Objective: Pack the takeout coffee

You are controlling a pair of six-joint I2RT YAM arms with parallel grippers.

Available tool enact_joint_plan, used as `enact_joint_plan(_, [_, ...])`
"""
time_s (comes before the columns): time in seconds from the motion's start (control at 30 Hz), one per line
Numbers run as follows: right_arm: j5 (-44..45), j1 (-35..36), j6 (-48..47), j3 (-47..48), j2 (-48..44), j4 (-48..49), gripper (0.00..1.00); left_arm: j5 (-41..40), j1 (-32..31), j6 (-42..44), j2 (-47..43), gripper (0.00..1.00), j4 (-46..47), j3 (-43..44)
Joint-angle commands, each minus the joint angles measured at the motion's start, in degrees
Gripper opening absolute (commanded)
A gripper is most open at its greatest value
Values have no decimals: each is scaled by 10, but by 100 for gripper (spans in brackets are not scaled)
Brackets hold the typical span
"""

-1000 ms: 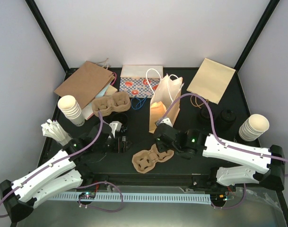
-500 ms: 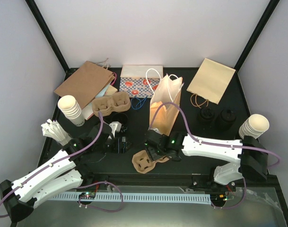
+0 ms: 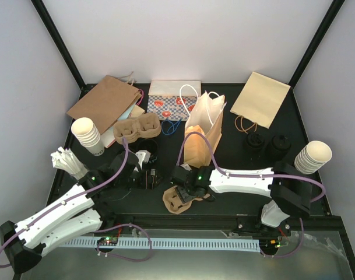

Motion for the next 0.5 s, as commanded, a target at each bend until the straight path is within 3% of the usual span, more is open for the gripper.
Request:
enact_joint_plan(0.0, [5, 4, 7, -4, 20, 14, 68, -8, 5, 11, 1, 80, -3, 8])
enact_joint_plan(0.27, [0, 5, 9, -15, 51, 38, 64, -6, 9, 14, 6, 80, 0, 7])
enact_joint_plan(0.47, [-3, 5, 8, -15, 61, 47, 55, -5, 12, 18, 8, 80, 0, 9])
